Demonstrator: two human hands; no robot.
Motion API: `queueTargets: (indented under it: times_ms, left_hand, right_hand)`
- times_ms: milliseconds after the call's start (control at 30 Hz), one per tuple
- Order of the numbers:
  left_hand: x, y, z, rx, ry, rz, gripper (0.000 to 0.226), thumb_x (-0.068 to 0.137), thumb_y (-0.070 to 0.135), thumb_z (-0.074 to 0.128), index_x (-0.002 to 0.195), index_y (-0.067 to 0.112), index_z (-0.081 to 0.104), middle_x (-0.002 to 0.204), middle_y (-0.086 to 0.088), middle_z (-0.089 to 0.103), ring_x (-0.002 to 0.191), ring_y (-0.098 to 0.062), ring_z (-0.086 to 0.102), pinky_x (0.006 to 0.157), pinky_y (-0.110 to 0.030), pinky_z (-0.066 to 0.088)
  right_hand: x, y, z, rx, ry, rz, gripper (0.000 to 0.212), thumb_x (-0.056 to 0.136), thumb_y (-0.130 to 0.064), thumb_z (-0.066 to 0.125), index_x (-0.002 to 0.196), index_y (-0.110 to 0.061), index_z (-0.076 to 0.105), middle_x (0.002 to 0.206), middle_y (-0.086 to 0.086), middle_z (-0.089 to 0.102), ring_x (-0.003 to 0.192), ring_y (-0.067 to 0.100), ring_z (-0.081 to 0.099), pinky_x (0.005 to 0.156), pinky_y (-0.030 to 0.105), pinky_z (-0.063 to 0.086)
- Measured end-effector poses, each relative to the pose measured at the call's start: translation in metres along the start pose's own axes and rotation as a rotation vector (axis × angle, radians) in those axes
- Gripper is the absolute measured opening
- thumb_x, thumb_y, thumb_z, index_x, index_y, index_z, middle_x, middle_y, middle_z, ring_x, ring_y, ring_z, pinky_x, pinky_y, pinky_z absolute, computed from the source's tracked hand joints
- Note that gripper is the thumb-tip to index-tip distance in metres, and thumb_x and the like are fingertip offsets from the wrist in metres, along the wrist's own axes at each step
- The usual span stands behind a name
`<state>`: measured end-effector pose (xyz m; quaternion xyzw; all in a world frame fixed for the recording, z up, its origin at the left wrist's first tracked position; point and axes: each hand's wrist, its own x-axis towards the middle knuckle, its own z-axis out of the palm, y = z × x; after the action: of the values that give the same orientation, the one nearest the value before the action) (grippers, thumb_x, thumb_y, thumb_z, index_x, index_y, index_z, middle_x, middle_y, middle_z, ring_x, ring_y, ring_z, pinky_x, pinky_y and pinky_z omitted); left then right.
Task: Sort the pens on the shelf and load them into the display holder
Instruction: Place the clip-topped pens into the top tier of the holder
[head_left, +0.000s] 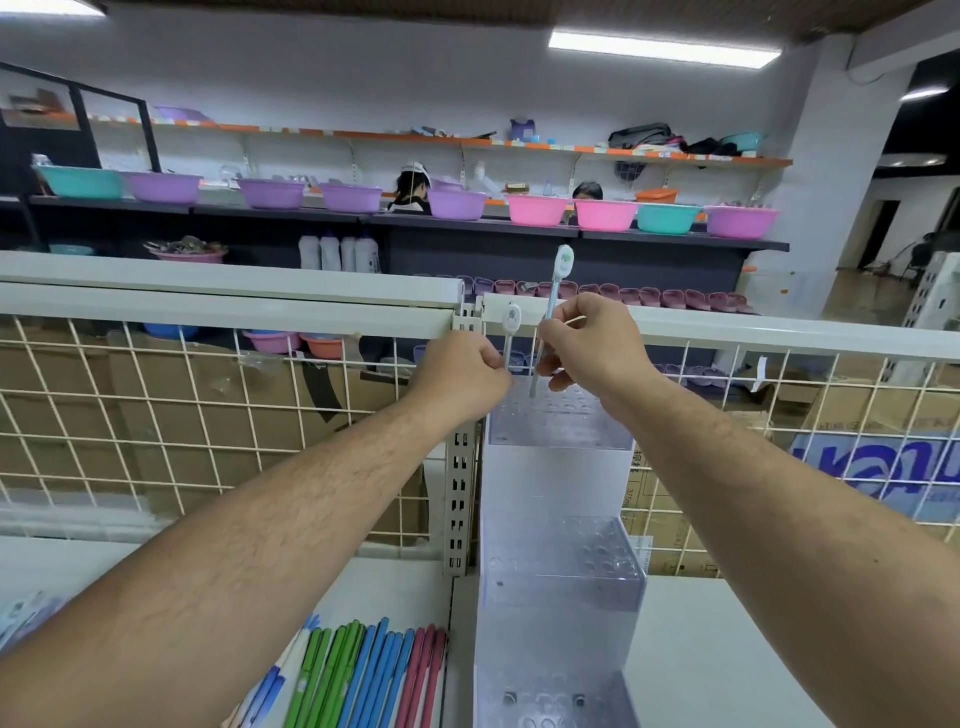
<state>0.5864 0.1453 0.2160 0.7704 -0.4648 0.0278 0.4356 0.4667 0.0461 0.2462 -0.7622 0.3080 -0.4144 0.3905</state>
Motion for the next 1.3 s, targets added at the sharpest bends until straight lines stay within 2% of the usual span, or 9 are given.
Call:
queueTargets:
  times_ms: [100, 300, 633, 733, 933, 1100, 1167, 1233, 1300]
  left_hand:
    - [-0.002, -0.004, -0.009, -0.040, 0.061, 0.002, 0.017, 0.082, 0.016, 0.059, 0.077, 0.031, 0.065, 0.084, 0.019, 0.063, 0.084, -0.006, 0.061, 0.071, -0.025, 0.052]
    - [-0.007, -0.018, -0.022, 0.172, 0.088, 0.113, 0.015, 0.085, 0.013, 0.057, 0.088, 0.023, 0.068, 0.084, 0.009, 0.065, 0.082, -0.016, 0.061, 0.075, -0.040, 0.056]
    - [-0.012, -0.031, -0.026, 0.316, 0.040, 0.193, 0.015, 0.088, 0.017, 0.055, 0.096, 0.025, 0.066, 0.095, 0.006, 0.063, 0.090, -0.018, 0.058, 0.078, -0.038, 0.053]
    - [-0.013, -0.033, -0.026, 0.318, 0.029, 0.193, 0.016, 0.087, 0.017, 0.055, 0.096, 0.024, 0.066, 0.097, 0.006, 0.065, 0.092, -0.018, 0.060, 0.080, -0.040, 0.054]
    - [-0.017, -0.032, -0.028, 0.300, 0.012, 0.164, 0.013, 0.087, 0.020, 0.055, 0.094, 0.026, 0.065, 0.091, 0.008, 0.064, 0.086, -0.017, 0.059, 0.076, -0.039, 0.055]
    - [-0.022, -0.034, -0.030, 0.277, 0.012, 0.150, 0.009, 0.087, 0.021, 0.056, 0.087, 0.029, 0.062, 0.086, 0.009, 0.064, 0.080, -0.015, 0.060, 0.071, -0.036, 0.055]
    - [-0.023, -0.034, -0.031, 0.274, 0.008, 0.149, 0.009, 0.087, 0.022, 0.057, 0.084, 0.030, 0.061, 0.085, 0.009, 0.064, 0.081, -0.015, 0.060, 0.070, -0.034, 0.053]
    - [-0.024, -0.035, -0.032, 0.275, 0.006, 0.148, 0.010, 0.087, 0.021, 0.057, 0.084, 0.030, 0.061, 0.084, 0.010, 0.063, 0.080, -0.015, 0.060, 0.069, -0.034, 0.054]
    - [-0.025, -0.035, -0.033, 0.275, 0.006, 0.144, 0.011, 0.087, 0.020, 0.056, 0.085, 0.028, 0.063, 0.084, 0.009, 0.064, 0.079, -0.015, 0.060, 0.069, -0.034, 0.054]
  right_hand:
    - [0.002, 0.000, 0.003, -0.001, 0.019, -0.002, 0.007, 0.096, -0.014, 0.062, 0.090, -0.011, 0.062, 0.061, 0.000, 0.069, 0.054, 0.016, 0.071, 0.046, 0.024, 0.055]
    - [0.006, -0.001, 0.011, 0.004, 0.012, 0.014, 0.008, 0.098, -0.016, 0.061, 0.092, -0.010, 0.061, 0.072, 0.006, 0.071, 0.057, 0.016, 0.072, 0.047, 0.025, 0.056]
    - [-0.001, 0.001, 0.014, -0.231, -0.129, 0.014, 0.011, 0.094, -0.013, 0.068, 0.084, -0.009, 0.067, 0.072, 0.006, 0.070, 0.056, 0.013, 0.063, 0.044, 0.018, 0.049]
    - [-0.001, 0.002, 0.014, -0.259, -0.124, 0.018, 0.012, 0.092, -0.014, 0.071, 0.082, -0.008, 0.068, 0.069, 0.004, 0.067, 0.052, 0.009, 0.057, 0.041, 0.015, 0.042]
    - [-0.002, 0.000, 0.016, -0.318, -0.096, 0.007, 0.010, 0.092, -0.012, 0.070, 0.083, -0.011, 0.069, 0.078, 0.007, 0.071, 0.064, 0.018, 0.068, 0.054, 0.026, 0.057]
    - [-0.007, 0.000, 0.017, -0.327, -0.076, -0.013, 0.009, 0.094, -0.010, 0.065, 0.086, -0.009, 0.066, 0.074, 0.007, 0.072, 0.055, 0.010, 0.067, 0.040, 0.015, 0.044]
    - [-0.009, 0.000, 0.018, -0.341, -0.073, -0.029, 0.010, 0.094, -0.011, 0.065, 0.084, -0.010, 0.066, 0.074, 0.008, 0.071, 0.062, 0.018, 0.071, 0.042, 0.020, 0.050]
    - [-0.010, -0.001, 0.018, -0.384, -0.105, -0.041, 0.013, 0.093, -0.012, 0.068, 0.081, -0.010, 0.067, 0.078, 0.010, 0.072, 0.074, 0.028, 0.072, 0.059, 0.035, 0.062]
    - [-0.010, -0.001, 0.019, -0.427, -0.141, -0.024, 0.013, 0.091, -0.012, 0.071, 0.078, -0.011, 0.068, 0.079, 0.010, 0.071, 0.077, 0.030, 0.071, 0.069, 0.042, 0.063]
